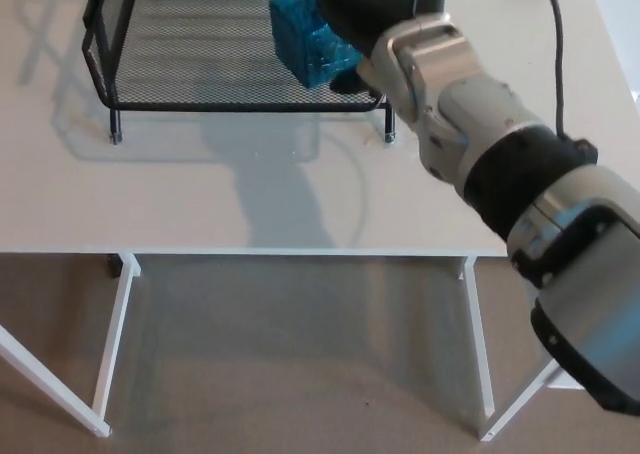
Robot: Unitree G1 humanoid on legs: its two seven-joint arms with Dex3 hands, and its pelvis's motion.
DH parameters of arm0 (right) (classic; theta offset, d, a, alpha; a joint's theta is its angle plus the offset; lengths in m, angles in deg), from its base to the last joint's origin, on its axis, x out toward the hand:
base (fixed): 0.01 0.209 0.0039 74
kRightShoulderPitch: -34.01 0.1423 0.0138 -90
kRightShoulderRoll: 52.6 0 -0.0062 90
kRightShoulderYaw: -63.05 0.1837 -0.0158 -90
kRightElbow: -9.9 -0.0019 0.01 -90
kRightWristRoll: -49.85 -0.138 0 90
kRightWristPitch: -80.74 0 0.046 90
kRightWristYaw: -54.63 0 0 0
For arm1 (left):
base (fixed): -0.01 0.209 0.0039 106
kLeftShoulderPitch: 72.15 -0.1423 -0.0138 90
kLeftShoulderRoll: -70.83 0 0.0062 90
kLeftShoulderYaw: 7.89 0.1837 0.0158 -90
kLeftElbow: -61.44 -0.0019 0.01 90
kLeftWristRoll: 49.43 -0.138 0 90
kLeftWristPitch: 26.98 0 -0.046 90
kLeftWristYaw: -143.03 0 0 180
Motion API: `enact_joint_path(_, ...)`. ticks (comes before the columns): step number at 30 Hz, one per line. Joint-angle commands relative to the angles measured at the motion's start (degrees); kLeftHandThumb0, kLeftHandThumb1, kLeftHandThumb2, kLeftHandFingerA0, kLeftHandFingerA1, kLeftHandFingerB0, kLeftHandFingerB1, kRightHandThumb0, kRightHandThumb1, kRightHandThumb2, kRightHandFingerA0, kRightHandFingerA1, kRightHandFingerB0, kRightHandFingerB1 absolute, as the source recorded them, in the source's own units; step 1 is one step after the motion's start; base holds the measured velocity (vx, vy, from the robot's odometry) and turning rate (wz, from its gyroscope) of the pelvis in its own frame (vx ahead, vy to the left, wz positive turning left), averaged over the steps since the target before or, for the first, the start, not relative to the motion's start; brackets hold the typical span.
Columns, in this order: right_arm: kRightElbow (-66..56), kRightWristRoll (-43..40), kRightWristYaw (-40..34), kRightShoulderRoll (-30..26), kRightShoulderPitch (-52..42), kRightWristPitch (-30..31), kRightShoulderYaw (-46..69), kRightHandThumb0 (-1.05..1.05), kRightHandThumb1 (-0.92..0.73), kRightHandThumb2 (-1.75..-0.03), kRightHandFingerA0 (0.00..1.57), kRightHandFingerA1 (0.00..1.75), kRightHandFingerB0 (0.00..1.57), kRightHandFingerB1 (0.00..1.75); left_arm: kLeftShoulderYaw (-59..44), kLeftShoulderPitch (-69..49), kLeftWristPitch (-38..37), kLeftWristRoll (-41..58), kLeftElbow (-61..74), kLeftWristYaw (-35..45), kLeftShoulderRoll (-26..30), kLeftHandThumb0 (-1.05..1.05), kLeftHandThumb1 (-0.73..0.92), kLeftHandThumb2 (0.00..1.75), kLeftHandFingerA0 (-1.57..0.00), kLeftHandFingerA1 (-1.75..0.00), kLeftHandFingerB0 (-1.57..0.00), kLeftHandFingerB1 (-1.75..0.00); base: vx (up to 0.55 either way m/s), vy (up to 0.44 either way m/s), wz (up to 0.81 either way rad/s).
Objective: The robot walks towards a desk on which a file tray is kept in the middle and a cube is kept to its right. The robot lifts the cube using its right hand and places it on the file tray.
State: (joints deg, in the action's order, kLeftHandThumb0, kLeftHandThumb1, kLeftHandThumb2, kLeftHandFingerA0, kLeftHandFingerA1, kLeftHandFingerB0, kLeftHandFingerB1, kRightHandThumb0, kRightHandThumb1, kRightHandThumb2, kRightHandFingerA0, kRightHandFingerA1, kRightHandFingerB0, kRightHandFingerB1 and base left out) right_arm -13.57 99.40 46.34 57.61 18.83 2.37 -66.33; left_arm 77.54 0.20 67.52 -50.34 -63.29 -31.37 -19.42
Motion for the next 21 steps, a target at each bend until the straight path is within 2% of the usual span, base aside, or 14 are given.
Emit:
enact_joint_path(1,-0.98,1.17,9.47,-1.6,7.36,2.25,-1.6,-0.97,-0.54,-0.9,0.0,0.21,0.0,0.0,-0.39,-0.39,-1.6,-0.44,-0.43,-0.11,0.5,-0.56,0.89,0.67,-0.55,-0.59,-0.43,-0.46,0.0,0.0,0.0)
enact_joint_path(2,-3.27,-2.55,11.61,-2.77,8.64,1.65,2.09,-0.92,-0.53,-0.87,0.0,0.19,0.0,0.0,0.03,-0.86,-2.07,-0.81,-0.43,0.17,0.62,-0.55,0.89,0.67,-0.55,-0.61,-0.44,-0.47,0.0,0.0,0.0)
enact_joint_path(5,-4.66,-3.46,13.04,-3.67,9.17,0.78,3.66,-0.92,-0.53,-0.87,0.0,0.19,0.0,0.0,-0.62,-0.75,-0.87,-0.12,-0.35,0.48,0.69,-0.56,0.88,0.67,-0.54,-0.61,-0.44,-0.46,0.0,0.0,0.0)
enact_joint_path(7,-9.33,-4.53,16.97,-7.61,11.44,0.1,6.01,-0.95,-0.55,-0.83,0.0,0.2,0.0,0.0,-0.97,-0.49,-1.72,0.09,-1.52,0.36,0.54,-0.55,0.88,0.66,-0.55,-0.62,-0.44,-0.47,0.0,0.0,0.0)
enact_joint_path(9,-11.64,-5.64,17.32,-9.75,12.65,1.18,8.71,-0.98,-0.58,-0.87,0.0,0.16,0.0,0.0,-1.13,-0.08,-1.52,-0.11,-2.5,0.04,0.75,-0.55,0.87,0.66,-0.57,-0.62,-0.48,-0.48,0.0,0.0,0.0)
enact_joint_path(11,-17.53,-9.48,24.49,-13.33,13.28,4.67,13.99,-0.98,-0.54,-0.79,0.0,0.14,0.0,0.0,-1.65,0.12,-2.16,0.43,-3.62,0.91,1.12,-0.57,0.87,0.66,-0.56,-0.61,-0.47,-0.48,0.0,0.0,0.0)
enact_joint_path(13,-23.35,-9.83,27.05,-17.76,11.87,6.69,16.7,-1.0,-0.56,-0.82,0.0,0.1,0.0,0.0,-1.39,-0.19,-2.66,0.09,-3.91,1.02,1.3,-0.57,0.88,0.67,-0.55,-0.59,-0.46,-0.47,0.0,0.0,0.0)
enact_joint_path(14,-28.17,-12.26,27.17,-20.66,9.09,7.22,20.87,-0.92,-0.51,-0.79,0.0,0.13,0.0,0.0,-1.33,-0.61,-3.37,-0.02,-4.18,1.4,1.66,-0.57,0.88,0.67,-0.55,-0.6,-0.45,-0.48,0.0,0.0,0.0)
enact_joint_path(15,-28.68,-12.43,27.27,-20.47,8.76,7.33,21.23,-0.92,-0.51,-0.79,0.0,0.13,0.0,0.0,-1.47,-0.89,-3.67,0.1,-4.47,1.49,1.7,-0.57,0.88,0.67,-0.55,-0.6,-0.45,-0.48,0.0,0.0,0.0)
enact_joint_path(16,-38.8,-14.02,29.24,-26.95,2.51,7.35,26.4,-0.83,-0.46,-0.74,0.0,0.13,0.05,0.0,-2.24,-0.79,-3.53,1.02,-5.01,1.63,1.31,-0.56,0.87,0.66,-0.55,-0.63,-0.44,-0.49,0.0,0.0,0.0)
enact_joint_path(18,-41.32,-13.77,29.85,-26.78,1.07,8.26,26.9,-0.83,-0.46,-0.74,0.0,0.13,0.05,0.0,-2.73,-1.35,-4.04,1.32,-5.71,2.04,1.74,-0.56,0.87,0.66,-0.55,-0.63,-0.44,-0.49,0.0,0.0,0.0)
enact_joint_path(20,-57.41,-14.09,34.49,-36.96,-12.97,10.68,36.39,-0.88,-0.5,-0.79,0.0,0.15,0.06,0.05,-3.51,-2.31,-3.96,2.37,-5.55,3.43,2.04,-0.56,0.89,0.67,-0.52,-0.65,-0.4,-0.48,0.0,0.0,0.0)
enact_joint_path(21,-62.81,-17.67,34.83,-39.5,-22.2,7.93,45.17,-0.84,-0.44,-0.72,0.0,0.0,0.16,0.1,-4.08,-3.03,-3.3,2.68,-4.06,3.65,2.71,-0.57,0.9,0.67,-0.53,-0.66,-0.4,-0.49,0.0,0.0,0.0)
